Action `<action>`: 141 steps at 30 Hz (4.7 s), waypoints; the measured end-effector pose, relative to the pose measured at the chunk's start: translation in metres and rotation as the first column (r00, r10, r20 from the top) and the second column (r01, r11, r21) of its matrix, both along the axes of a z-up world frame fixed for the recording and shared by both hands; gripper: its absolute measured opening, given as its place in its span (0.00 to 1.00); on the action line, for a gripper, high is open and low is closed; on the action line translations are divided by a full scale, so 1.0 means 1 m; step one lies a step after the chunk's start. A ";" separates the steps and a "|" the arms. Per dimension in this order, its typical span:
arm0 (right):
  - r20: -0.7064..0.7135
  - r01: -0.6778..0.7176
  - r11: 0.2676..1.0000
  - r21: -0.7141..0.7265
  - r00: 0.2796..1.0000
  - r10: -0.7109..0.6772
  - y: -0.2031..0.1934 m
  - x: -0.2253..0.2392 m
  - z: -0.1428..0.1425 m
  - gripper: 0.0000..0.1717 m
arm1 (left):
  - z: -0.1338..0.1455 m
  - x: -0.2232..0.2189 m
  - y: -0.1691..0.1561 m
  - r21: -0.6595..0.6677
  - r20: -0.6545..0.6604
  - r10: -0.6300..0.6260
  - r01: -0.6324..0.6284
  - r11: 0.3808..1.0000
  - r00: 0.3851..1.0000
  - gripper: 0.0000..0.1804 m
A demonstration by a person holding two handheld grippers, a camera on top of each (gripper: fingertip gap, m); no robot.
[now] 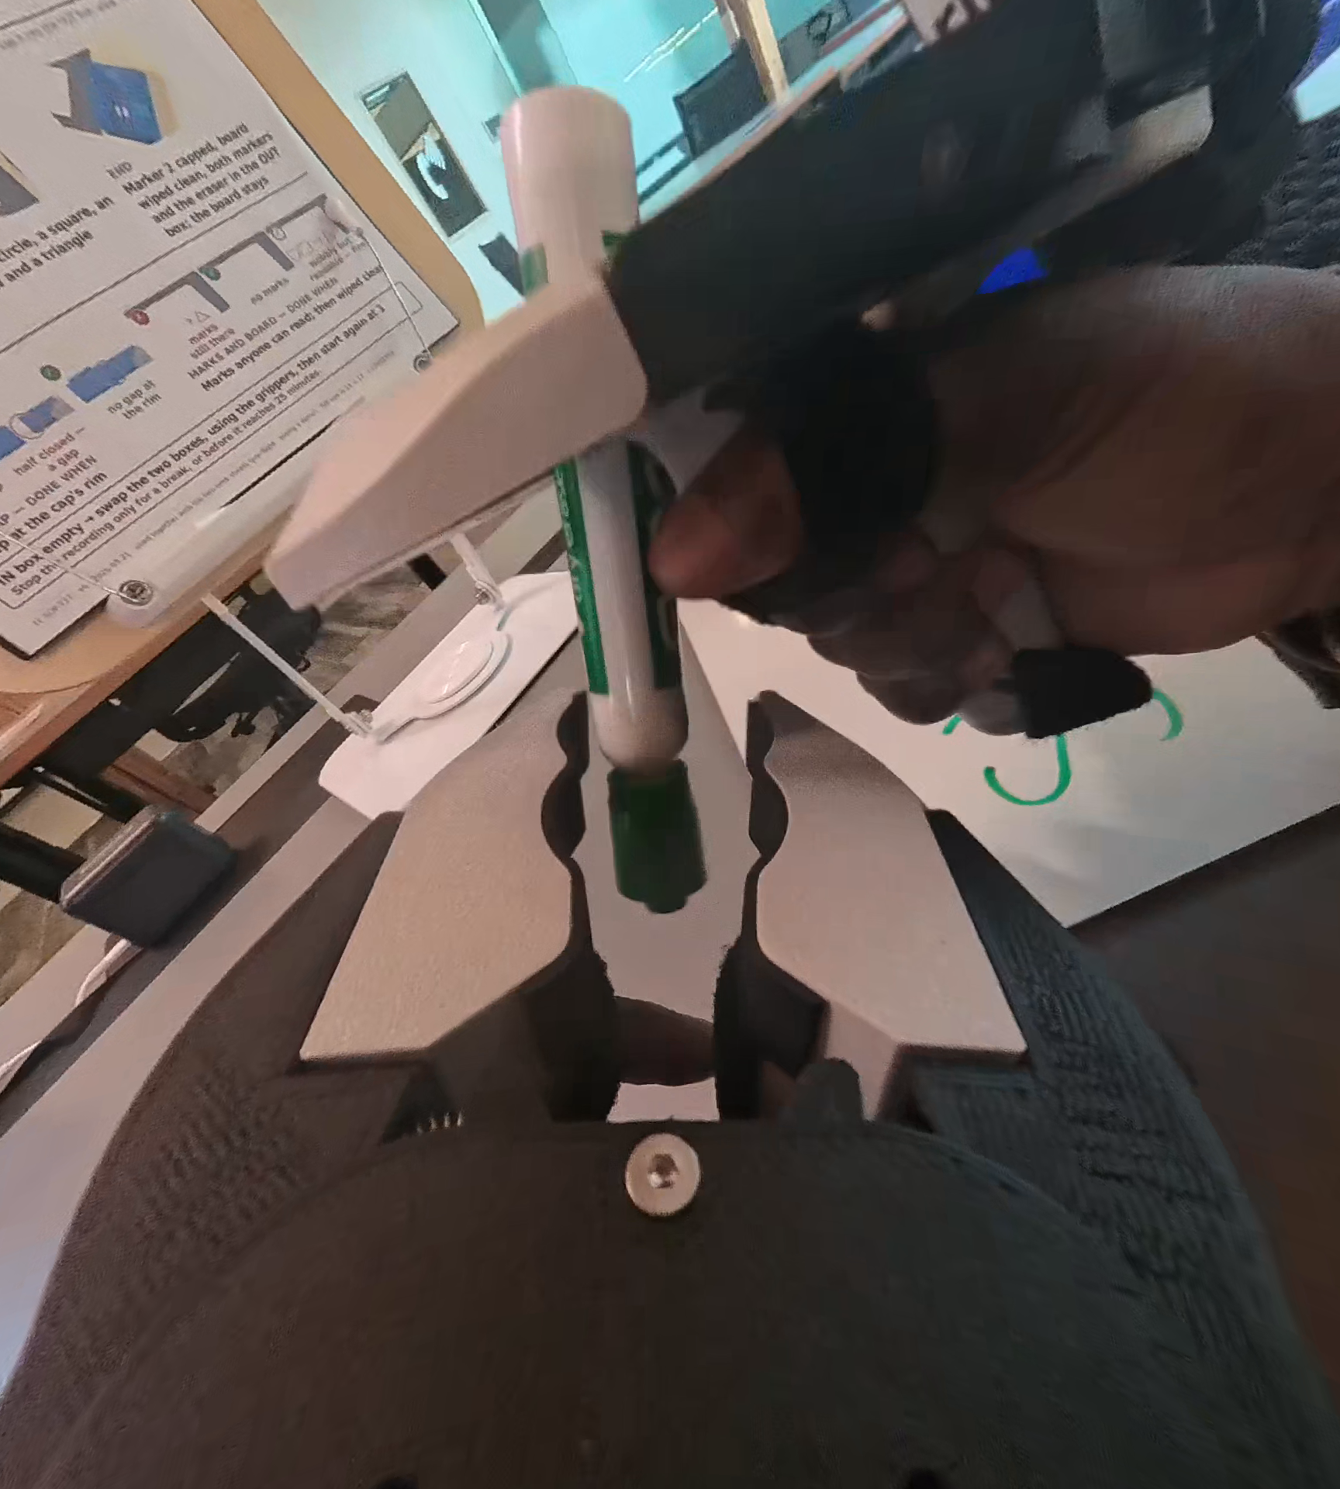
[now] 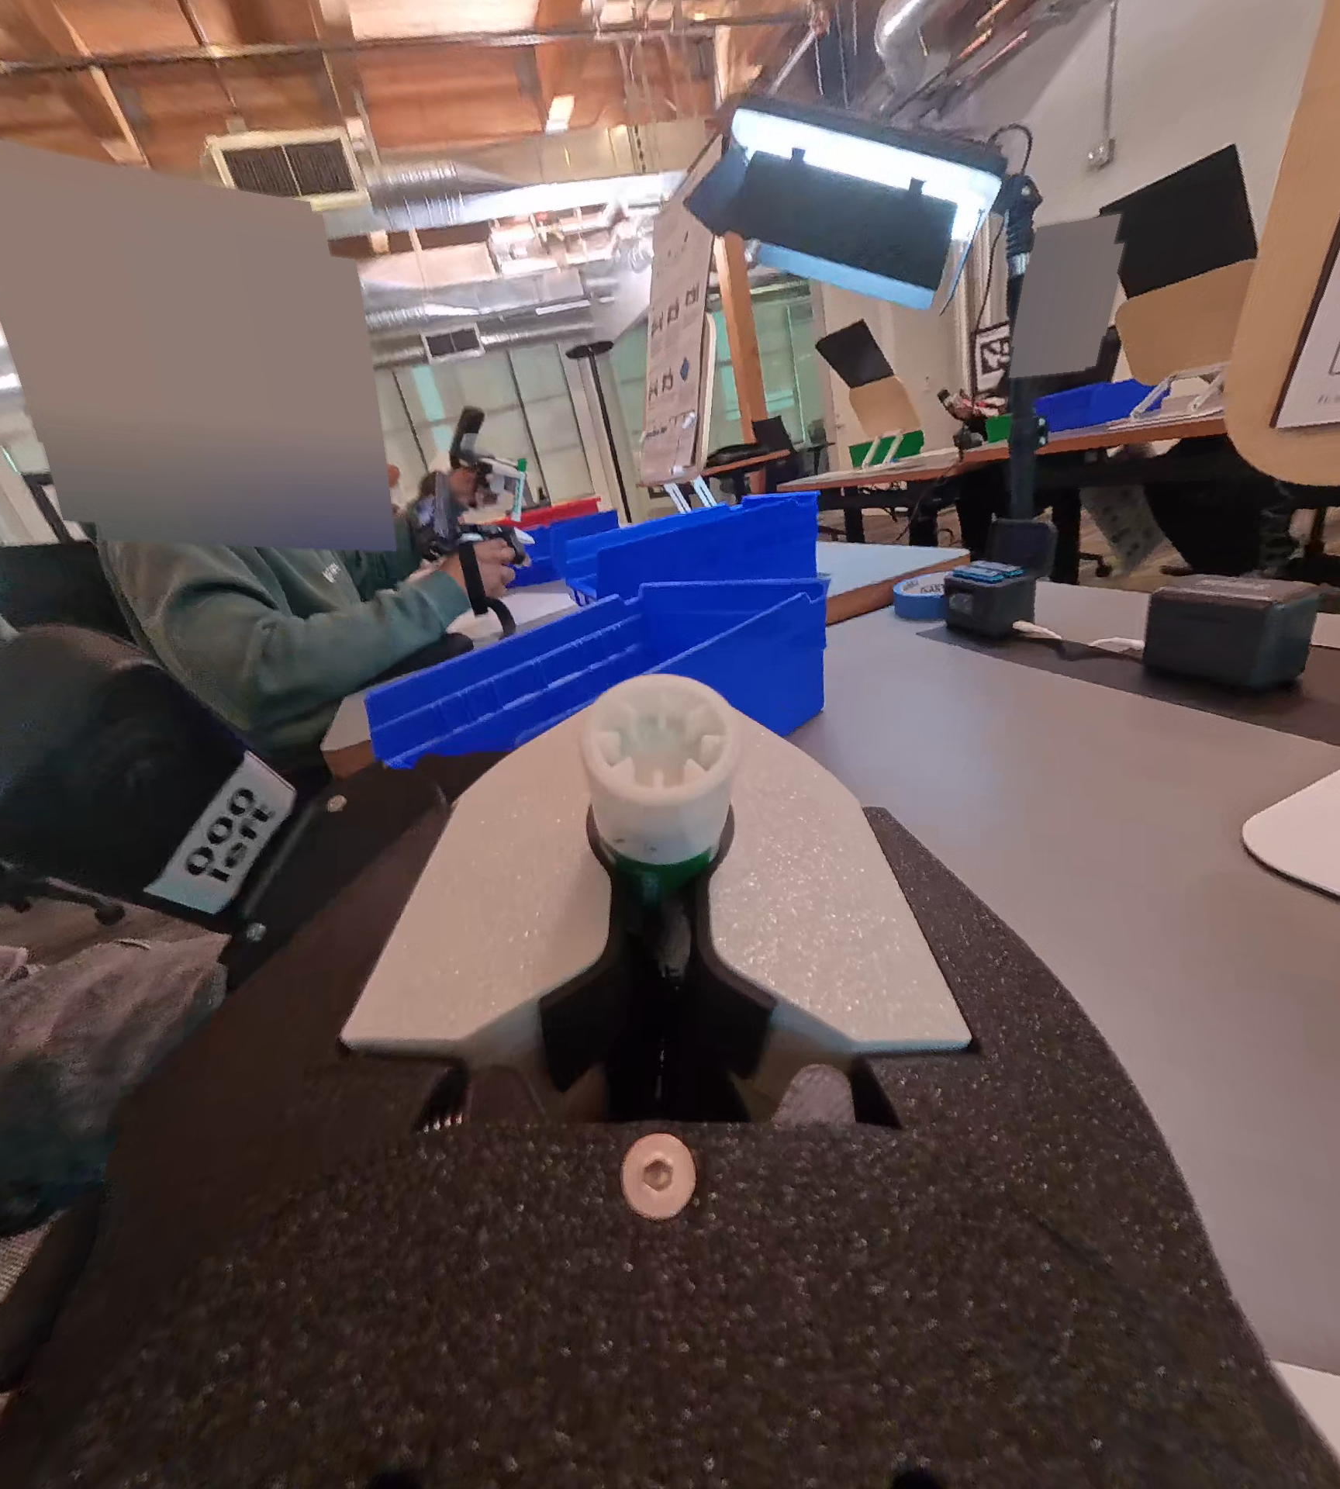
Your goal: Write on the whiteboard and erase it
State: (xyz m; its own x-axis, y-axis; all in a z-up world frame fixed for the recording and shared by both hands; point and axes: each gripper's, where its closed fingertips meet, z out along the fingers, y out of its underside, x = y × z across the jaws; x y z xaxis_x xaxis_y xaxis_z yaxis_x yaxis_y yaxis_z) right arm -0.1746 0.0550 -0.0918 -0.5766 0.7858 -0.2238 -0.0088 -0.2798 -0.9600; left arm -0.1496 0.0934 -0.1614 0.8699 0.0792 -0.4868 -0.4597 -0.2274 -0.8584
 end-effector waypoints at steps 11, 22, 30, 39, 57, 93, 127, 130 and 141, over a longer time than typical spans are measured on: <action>-0.022 -0.116 0.985 -0.130 0.993 0.114 -0.001 0.013 0.010 0.07 | -0.009 0.007 0.002 -0.026 0.194 -0.068 0.075 0.997 0.979 0.07; -0.026 -0.122 0.988 -0.096 0.992 0.120 0.000 0.014 0.015 0.07 | -0.010 0.010 0.003 -0.019 0.277 -0.089 0.098 0.995 0.957 0.07; 0.005 -0.146 0.989 0.013 0.989 0.146 0.007 0.019 0.025 0.13 | -0.006 0.012 0.001 0.017 0.383 -0.138 0.142 0.990 0.913 0.07; 0.068 -0.147 0.988 0.053 0.987 0.143 0.014 0.020 0.007 0.12 | -0.015 0.008 0.002 -0.033 0.359 -0.092 0.111 0.993 0.929 0.06; 0.037 -0.141 0.989 -0.046 0.989 0.143 0.025 0.030 0.007 0.12 | -0.013 0.001 0.004 -0.016 0.340 -0.063 0.073 0.997 0.938 0.00; 0.184 -0.201 0.948 0.245 0.970 0.158 0.021 0.060 0.000 0.12 | -0.021 0.030 0.009 -0.154 0.130 -0.019 0.039 0.987 0.991 0.08; 0.437 -0.155 0.873 0.463 0.896 -0.074 0.144 0.100 -0.082 0.12 | -0.030 0.147 -0.044 -0.316 0.421 0.153 -0.013 0.949 0.894 0.13; 0.452 -0.160 0.868 0.471 0.888 -0.081 0.145 0.099 -0.086 0.12 | -0.029 0.143 -0.045 -0.305 0.434 0.155 -0.017 0.952 0.888 0.13; 0.410 -0.041 0.871 0.490 0.892 -0.189 0.178 0.094 -0.067 0.12 | -0.027 0.135 -0.046 -0.298 0.423 0.150 -0.018 0.954 0.894 0.13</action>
